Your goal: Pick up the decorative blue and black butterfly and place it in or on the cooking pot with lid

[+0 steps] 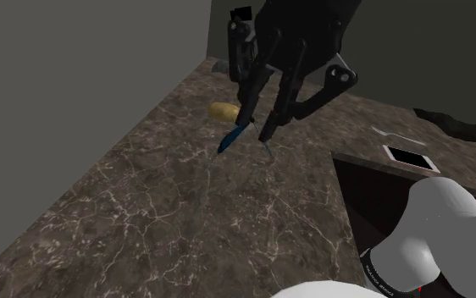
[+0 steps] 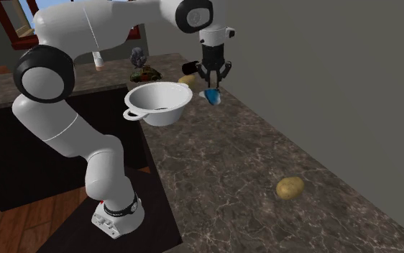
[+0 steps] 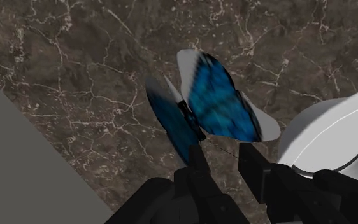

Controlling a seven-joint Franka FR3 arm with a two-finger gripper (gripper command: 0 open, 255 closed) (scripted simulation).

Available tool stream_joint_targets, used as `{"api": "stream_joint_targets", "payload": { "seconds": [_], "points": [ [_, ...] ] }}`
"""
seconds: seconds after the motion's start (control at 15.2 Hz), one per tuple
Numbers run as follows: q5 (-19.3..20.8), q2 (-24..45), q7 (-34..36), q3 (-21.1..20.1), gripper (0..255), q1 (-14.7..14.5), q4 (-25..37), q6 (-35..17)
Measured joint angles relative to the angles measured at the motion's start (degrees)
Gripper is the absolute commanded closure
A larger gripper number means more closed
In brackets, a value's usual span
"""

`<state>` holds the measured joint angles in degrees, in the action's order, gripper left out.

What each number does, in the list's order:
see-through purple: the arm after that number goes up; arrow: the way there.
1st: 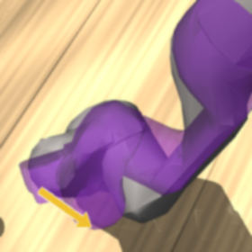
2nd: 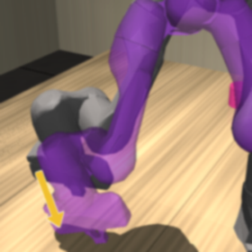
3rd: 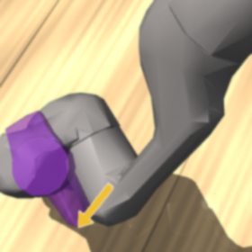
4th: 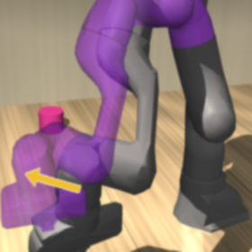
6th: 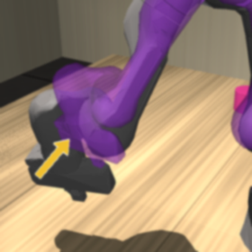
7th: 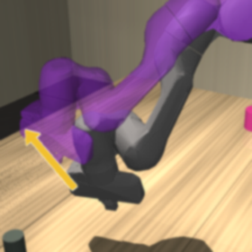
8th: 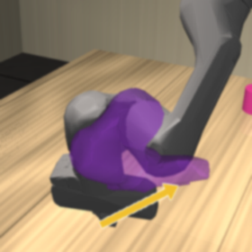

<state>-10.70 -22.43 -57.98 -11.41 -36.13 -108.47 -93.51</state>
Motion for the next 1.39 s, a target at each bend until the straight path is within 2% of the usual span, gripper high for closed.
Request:
{"api": "stream_joint_targets", "payload": {
  "seconds": [0.73,1.39],
  "points": [
    [-3.85,-6.92,13.12,-9.06,255,-4.40,-1.61,2.76],
    [-7.01,-7.90,26.82,-19.20,255,-7.26,3.69,5.89]
  ]
}}
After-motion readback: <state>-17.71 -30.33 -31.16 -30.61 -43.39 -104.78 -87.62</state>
